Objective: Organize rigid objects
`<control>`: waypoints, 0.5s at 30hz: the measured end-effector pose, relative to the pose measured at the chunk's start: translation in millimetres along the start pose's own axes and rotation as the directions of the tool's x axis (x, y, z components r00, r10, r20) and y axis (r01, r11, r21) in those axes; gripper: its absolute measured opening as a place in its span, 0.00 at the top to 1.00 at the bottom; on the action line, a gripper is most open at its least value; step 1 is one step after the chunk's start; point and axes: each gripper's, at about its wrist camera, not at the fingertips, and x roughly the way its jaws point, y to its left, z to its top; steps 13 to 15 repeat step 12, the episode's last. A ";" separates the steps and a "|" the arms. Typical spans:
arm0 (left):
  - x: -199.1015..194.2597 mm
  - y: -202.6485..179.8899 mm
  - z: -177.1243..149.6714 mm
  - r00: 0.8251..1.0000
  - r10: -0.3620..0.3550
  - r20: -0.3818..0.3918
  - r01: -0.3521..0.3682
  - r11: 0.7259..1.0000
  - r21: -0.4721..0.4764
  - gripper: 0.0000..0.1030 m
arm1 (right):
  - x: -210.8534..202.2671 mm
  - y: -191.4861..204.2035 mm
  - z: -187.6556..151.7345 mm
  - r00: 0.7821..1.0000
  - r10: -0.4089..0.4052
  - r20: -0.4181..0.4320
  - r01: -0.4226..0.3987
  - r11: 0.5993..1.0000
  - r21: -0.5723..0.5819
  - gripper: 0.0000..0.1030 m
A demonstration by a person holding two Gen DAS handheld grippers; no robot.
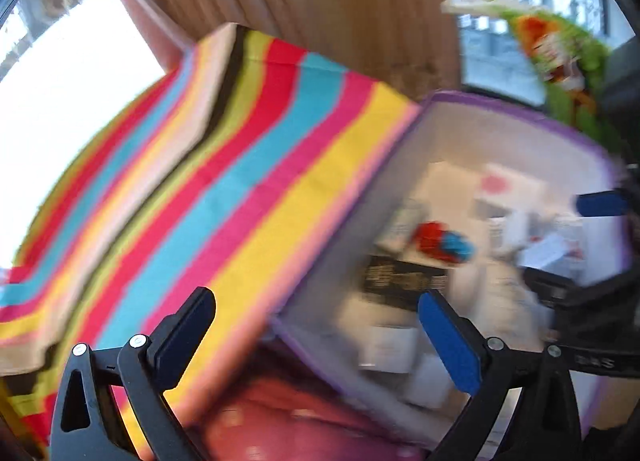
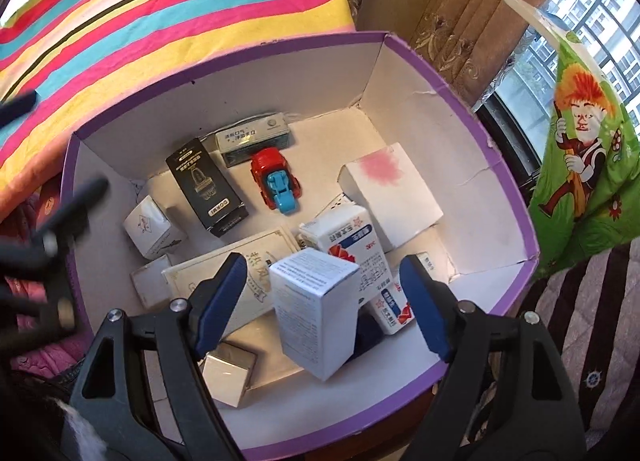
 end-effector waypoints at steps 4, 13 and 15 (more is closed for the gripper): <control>9.7 -0.8 -3.0 0.992 -0.113 -0.062 0.113 0.994 -0.008 0.00 | 8.0 -4.0 -0.9 1.000 0.012 -0.019 -0.012 1.000 0.011 0.21; 15.1 -15.5 -7.6 0.981 -0.176 -0.082 0.176 0.984 -0.002 0.00 | 12.8 -12.6 -1.9 1.000 0.020 -0.024 -0.020 0.999 0.028 0.21; 15.1 -15.5 -7.6 0.981 -0.176 -0.082 0.176 0.984 -0.002 0.00 | 12.8 -12.6 -1.9 1.000 0.020 -0.024 -0.020 0.999 0.028 0.21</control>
